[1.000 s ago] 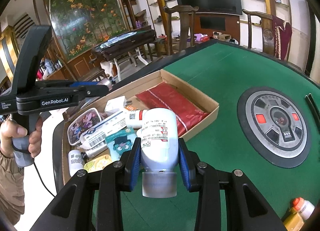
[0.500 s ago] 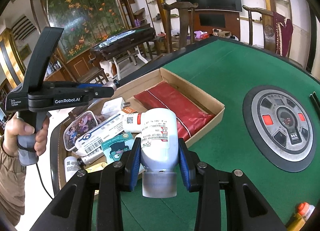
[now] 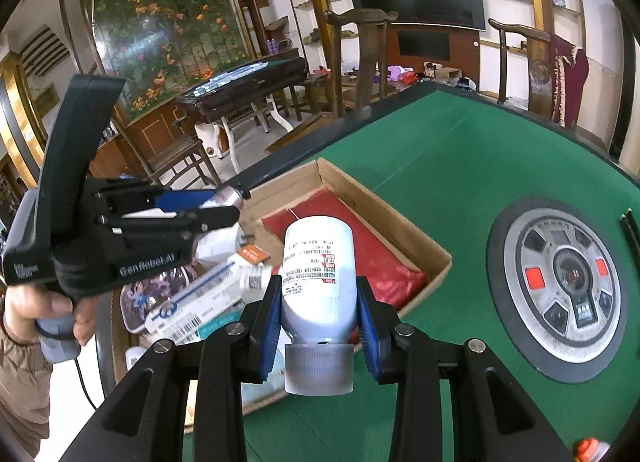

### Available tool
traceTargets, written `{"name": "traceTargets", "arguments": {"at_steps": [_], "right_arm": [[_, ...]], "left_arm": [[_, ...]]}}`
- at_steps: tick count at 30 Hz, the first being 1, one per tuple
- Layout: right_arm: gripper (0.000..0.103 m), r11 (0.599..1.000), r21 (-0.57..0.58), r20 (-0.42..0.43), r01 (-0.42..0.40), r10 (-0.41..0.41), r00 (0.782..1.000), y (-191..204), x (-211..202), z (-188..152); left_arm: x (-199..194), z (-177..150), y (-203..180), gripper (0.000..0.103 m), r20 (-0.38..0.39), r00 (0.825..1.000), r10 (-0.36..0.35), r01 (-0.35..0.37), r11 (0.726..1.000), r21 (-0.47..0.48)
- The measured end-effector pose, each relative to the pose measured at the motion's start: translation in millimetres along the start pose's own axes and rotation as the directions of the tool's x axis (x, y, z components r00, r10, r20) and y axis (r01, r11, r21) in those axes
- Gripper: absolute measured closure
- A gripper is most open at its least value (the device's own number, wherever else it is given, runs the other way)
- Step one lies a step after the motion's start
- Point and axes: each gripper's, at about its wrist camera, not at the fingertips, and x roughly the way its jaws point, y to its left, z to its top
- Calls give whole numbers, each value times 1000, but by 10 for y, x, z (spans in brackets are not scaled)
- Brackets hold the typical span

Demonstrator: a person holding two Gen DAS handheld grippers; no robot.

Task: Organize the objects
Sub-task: 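Release the cream tube into the box with the left tool while the right tool releases the bottle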

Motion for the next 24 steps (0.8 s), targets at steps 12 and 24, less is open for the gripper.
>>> {"name": "traceTargets", "arguments": {"at_steps": [12, 24], "right_arm": [[66, 993, 96, -66, -72, 79, 995, -143, 414, 395], [66, 948, 260, -129, -183, 221, 967, -227, 993, 674]], "left_arm": [[264, 132, 106, 75, -52, 997, -55, 53, 998, -36], [612, 207, 117, 75, -126, 990, -64, 57, 997, -58]]}}
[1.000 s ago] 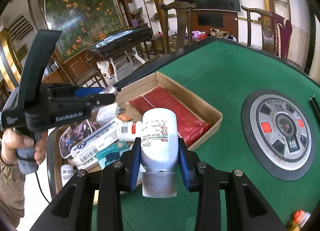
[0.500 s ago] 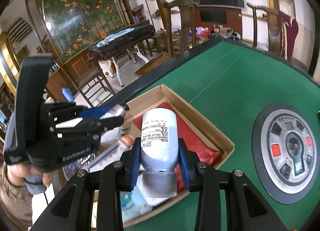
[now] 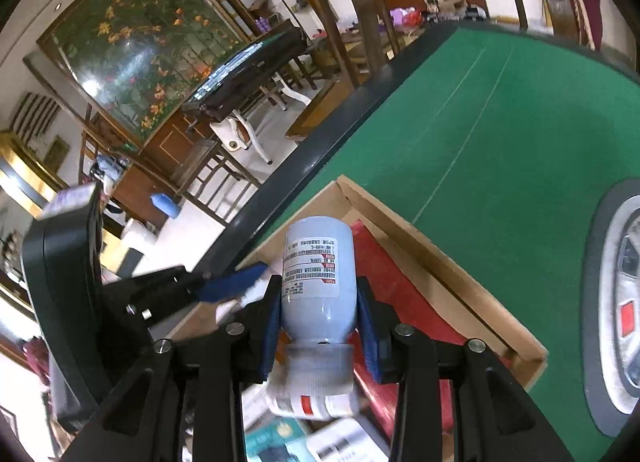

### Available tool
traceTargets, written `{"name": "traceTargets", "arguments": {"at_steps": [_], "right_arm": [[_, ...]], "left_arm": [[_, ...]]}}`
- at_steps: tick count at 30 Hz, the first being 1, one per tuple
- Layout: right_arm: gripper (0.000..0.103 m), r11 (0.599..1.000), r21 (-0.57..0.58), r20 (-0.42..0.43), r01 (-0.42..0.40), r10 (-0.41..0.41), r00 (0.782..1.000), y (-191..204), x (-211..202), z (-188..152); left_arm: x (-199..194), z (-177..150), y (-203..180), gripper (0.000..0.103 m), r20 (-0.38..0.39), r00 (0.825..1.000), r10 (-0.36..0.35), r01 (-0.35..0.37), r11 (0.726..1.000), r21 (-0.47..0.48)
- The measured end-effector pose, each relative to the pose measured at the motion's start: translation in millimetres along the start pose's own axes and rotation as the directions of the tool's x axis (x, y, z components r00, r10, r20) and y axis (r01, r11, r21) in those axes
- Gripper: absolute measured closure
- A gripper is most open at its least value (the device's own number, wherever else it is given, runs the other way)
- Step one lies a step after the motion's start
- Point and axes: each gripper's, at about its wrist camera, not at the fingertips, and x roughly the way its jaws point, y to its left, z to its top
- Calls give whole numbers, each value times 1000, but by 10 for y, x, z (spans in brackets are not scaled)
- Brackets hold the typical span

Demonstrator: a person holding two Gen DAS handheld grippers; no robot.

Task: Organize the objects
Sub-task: 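Release the cream tube into the box with the left tool while the right tool releases the bottle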

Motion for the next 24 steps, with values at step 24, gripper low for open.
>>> {"name": "traceTargets", "arguments": {"at_steps": [24], "right_arm": [[52, 982, 179, 24, -58, 55, 998, -176, 416, 266]], "left_arm": [[132, 27, 106, 64, 11, 1000, -7, 8, 1000, -20]]}}
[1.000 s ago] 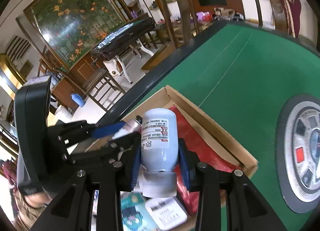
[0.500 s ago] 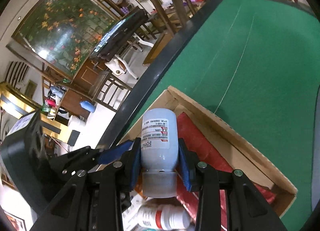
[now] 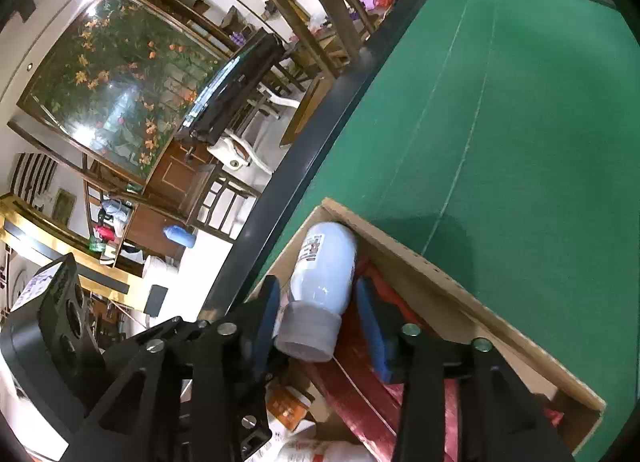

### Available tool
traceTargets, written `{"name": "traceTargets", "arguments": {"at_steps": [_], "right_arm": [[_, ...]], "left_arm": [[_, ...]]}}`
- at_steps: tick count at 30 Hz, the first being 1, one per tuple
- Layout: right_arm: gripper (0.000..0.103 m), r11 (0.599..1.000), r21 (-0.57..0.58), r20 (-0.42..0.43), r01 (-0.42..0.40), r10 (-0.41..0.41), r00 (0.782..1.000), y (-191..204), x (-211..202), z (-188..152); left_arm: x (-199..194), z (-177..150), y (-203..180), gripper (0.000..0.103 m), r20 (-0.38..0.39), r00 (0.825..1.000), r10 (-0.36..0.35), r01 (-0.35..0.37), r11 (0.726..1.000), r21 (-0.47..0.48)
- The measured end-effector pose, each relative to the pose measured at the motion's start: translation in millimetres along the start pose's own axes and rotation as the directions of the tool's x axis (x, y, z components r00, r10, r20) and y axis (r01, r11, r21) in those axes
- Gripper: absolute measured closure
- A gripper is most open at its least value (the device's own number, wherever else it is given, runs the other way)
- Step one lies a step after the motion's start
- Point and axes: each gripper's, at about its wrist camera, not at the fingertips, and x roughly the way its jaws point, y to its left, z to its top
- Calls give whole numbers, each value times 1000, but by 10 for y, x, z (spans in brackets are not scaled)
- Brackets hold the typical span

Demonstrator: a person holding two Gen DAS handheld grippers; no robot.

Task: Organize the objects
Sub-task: 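Release the cream tube into the box with the left tool while the right tool releases the bottle, then close the left tool on the gold foil packet while the right tool approaches the orange-capped bottle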

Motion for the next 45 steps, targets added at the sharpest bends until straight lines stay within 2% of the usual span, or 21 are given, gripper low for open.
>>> {"name": "traceTargets", "arguments": {"at_steps": [5, 7, 13, 18, 22, 26, 29, 31, 34, 37, 39, 42, 45], "right_arm": [[35, 1000, -6, 54, -4, 4, 999, 4, -276, -97], [26, 1000, -11, 83, 0, 1, 997, 14, -440, -188], [9, 999, -36, 136, 24, -19, 990, -28, -879, -483], [1, 997, -52, 147, 55, -47, 988, -186, -1228, -771], [0, 997, -45, 157, 64, -56, 986, -382, -1583, -1041], [0, 993, -57, 189, 99, -87, 978, -611, -2006, -1314], [0, 987, -65, 229, 146, -127, 965, -817, -2399, -1543], [0, 976, -47, 282, 215, -193, 940, -1014, -2687, -1699], [0, 959, 30, 335, 283, -276, 901, -1276, -2982, -1839], [0, 954, 91, 357, 287, -300, 885, -1497, -3141, -1911], [0, 937, 148, 338, 317, -349, 874, -1615, -3173, -1907], [0, 932, 175, 337, 318, -360, 870, -1706, -3241, -1904], [0, 931, 192, 351, 310, -360, 864, -1705, -3289, -1897]], "left_arm": [[-203, -108, -74, 44, 50, 999, 12, -13, 1000, 21], [-283, -139, -119, 41, 69, 997, 14, -16, 999, 29], [-531, -304, -331, 37, 117, 993, 22, -26, 999, 39], [-633, -437, -510, 33, 132, 991, 24, -31, 999, 45], [-706, -531, -623, 32, 141, 990, 26, -31, 999, 38], [-881, -625, -716, 28, 175, 984, -38, 38, 999, 6], [-1114, -715, -842, 22, 223, 970, -97, 98, 995, 4], [-1256, -777, -963, 15, 259, 955, -142, 144, 990, 13], [-1377, -838, -1215, 12, 293, 930, -223, 221, 974, 38], [-1342, -876, -1544, 11, 264, 916, -303, 293, 953, 79], [-1222, -929, -1818, 11, 203, 907, -369, 355, 929, 103], [-1044, -995, -2197, 11, 126, 898, -421, 404, 904, 137], [-934, -1076, -2642, 11, 72, 899, -432, 409, 887, 215]]}}
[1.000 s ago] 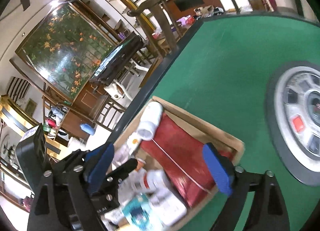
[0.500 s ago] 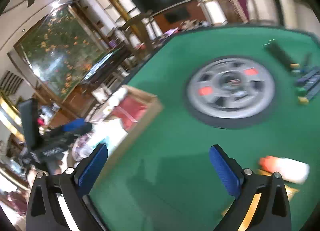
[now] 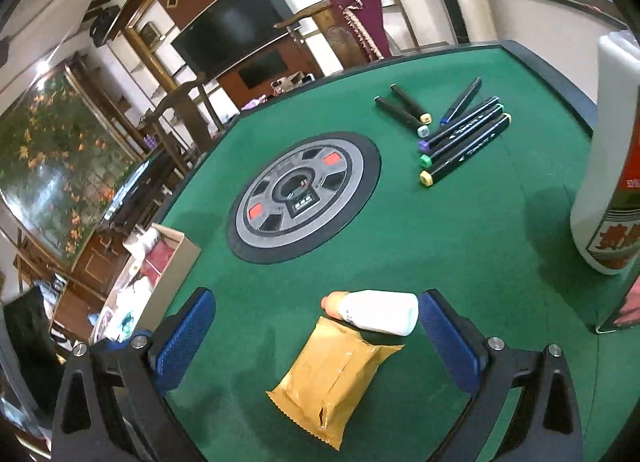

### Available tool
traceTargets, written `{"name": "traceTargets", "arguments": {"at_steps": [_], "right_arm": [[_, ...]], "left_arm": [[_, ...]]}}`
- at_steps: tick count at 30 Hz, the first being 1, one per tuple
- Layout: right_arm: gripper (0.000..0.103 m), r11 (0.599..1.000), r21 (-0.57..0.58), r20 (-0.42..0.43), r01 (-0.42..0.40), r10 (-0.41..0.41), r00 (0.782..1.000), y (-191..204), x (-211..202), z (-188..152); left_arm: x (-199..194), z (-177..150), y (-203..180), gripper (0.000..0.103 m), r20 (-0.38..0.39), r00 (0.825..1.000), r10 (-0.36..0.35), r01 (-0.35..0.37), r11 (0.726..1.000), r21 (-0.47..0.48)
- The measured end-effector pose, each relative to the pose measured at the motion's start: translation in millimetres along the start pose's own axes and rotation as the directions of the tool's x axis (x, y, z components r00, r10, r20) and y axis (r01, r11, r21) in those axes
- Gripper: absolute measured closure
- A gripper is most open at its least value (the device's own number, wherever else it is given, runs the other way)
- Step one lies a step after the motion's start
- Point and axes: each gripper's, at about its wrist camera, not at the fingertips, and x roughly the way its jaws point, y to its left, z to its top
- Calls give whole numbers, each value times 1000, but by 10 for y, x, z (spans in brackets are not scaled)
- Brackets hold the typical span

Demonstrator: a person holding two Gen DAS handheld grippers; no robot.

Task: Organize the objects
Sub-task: 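Close the left tool on the gold foil packet while the right tool approaches the orange-capped bottle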

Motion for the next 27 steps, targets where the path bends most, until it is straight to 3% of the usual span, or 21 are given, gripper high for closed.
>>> {"name": "traceTargets", "arguments": {"at_steps": [4, 8, 18, 22, 24, 26, 27], "right_arm": [[0, 1000, 11, -6, 0, 0, 1000, -78, -31, 8], [0, 999, 36, 14, 17, -18, 1000, -173, -76, 33], [0, 997, 76, -1, 33, -33, 999, -321, -47, 60], [0, 994, 82, -6, 77, -77, 997, -372, -25, 61], [0, 994, 95, -17, 61, -60, 998, -402, 4, 56], [0, 994, 85, -23, 67, -65, 998, -390, 28, 48], [0, 995, 74, -21, 72, -71, 997, -374, 36, 42]], "left_arm": [[264, 1, -414, 11, -42, 998, -38, 42, 994, 102], [463, 19, -646, 11, -45, 999, -1, 9, 984, 179], [871, 121, -812, 11, -114, 992, -61, 81, 981, 176], [962, 137, -772, 11, -124, 990, -63, 82, 985, 152], [969, 132, -711, 17, -112, 992, -60, 76, 987, 142], [959, 141, -675, 49, -102, 995, -21, 36, 988, 150], [948, 156, -635, 56, -104, 995, -13, 28, 989, 148]]}}
